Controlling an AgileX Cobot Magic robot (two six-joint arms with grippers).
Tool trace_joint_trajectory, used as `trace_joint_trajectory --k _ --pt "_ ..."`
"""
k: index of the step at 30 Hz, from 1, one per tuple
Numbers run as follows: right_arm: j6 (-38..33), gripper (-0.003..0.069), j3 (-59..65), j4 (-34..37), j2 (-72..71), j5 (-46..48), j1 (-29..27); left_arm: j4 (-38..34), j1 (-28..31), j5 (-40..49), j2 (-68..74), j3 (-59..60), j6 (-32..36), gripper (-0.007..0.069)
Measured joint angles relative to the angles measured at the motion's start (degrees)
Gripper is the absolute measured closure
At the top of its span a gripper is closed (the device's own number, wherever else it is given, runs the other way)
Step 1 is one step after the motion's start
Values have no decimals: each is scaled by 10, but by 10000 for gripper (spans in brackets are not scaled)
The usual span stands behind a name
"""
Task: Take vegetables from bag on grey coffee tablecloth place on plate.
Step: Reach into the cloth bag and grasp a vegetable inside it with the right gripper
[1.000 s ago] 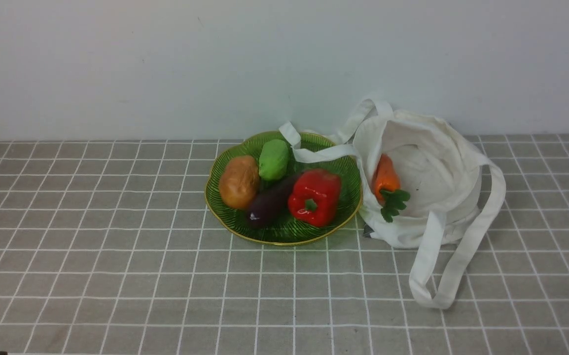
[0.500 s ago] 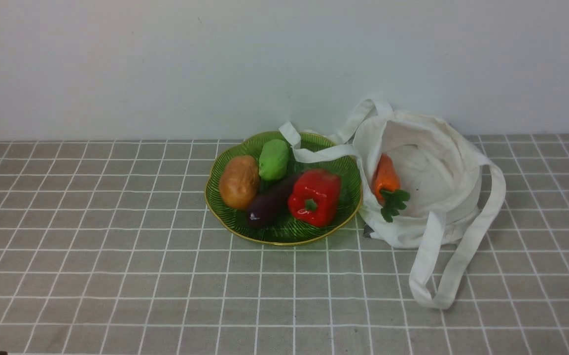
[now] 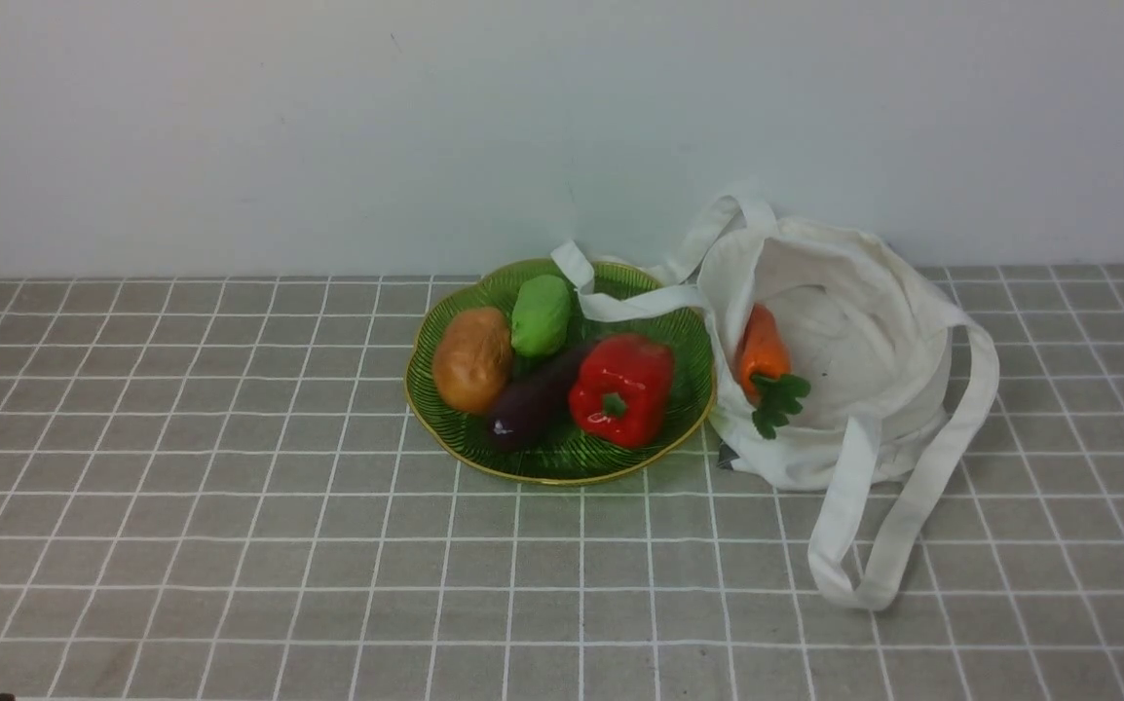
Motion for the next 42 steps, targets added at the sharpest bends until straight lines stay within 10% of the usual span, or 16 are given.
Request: trace_joint_trajectory --k 12,24,32,42 --pt "-169 673 -245 -98 82 31 0 0 0 0 0 0 0 629" --pt "-74 671 -456 -307 507 313 0 0 0 0 0 0 0 629" --pt "-176 613 -522 -200 730 243 0 0 0 0 0 0 0 629" --pt "-359 286 -711 -8 1012 211 22 0 0 0 0 0 0 629"
